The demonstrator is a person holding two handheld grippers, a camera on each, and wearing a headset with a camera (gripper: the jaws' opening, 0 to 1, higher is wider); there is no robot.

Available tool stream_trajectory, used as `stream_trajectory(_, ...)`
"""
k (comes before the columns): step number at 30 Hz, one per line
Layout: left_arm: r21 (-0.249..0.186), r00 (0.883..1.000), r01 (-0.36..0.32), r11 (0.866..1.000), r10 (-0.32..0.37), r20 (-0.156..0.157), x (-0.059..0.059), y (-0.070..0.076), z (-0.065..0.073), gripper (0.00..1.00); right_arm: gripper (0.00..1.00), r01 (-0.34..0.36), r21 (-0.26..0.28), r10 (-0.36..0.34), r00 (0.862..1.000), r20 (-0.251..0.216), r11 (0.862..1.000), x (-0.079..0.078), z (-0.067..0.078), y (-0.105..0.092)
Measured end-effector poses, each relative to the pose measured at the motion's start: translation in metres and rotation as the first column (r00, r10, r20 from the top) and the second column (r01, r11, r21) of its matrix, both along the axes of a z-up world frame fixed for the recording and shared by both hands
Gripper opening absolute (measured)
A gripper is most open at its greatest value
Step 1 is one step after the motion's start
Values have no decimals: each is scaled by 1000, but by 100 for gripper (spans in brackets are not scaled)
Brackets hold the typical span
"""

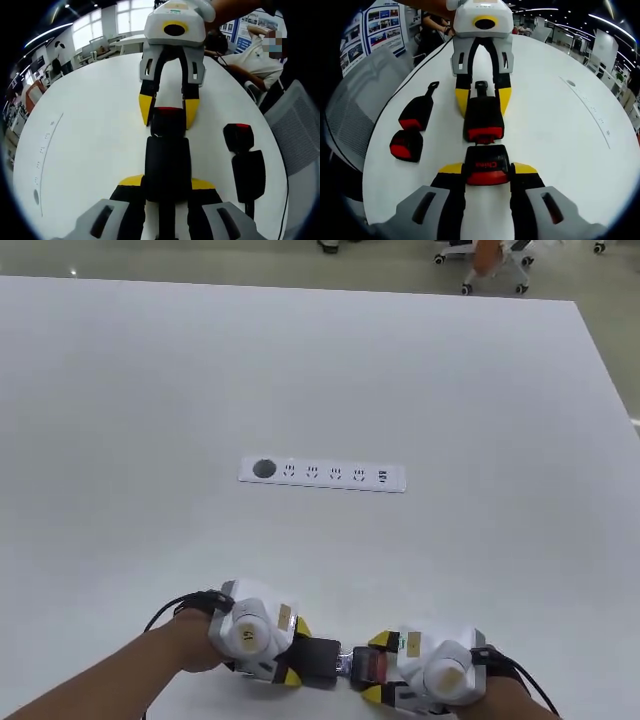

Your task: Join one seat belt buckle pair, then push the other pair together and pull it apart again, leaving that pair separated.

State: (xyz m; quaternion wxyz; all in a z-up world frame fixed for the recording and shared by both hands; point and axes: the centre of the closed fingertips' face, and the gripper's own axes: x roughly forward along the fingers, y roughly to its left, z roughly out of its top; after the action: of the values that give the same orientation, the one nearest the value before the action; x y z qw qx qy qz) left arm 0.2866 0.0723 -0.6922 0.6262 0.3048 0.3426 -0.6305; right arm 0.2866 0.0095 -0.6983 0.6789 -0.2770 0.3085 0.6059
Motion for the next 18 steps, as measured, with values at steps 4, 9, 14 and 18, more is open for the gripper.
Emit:
stream_trajectory(4, 2, 1000, 3, 1000, -3, -4, -1, -1, 3, 31, 31, -5, -4, 4, 1000, -9, 1000, -3, 0, 4)
stream_trajectory(9, -1, 1000, -8, 1000, 8, -7, 0, 0, 1, 31, 31, 6, -19, -6, 1000, -15, 1000, -3, 1, 8)
stream_trajectory(14, -9, 1000, -22, 1000, 22, -12, 1, -1, 3, 31, 31, 7, -24, -8, 1000, -18, 1000, -3, 1, 9)
stream_trajectory(18, -6, 1000, -25, 1000, 25, -11, 0, -1, 4, 31, 31, 11, -30, -12, 1000, -18, 999, -2, 2, 9)
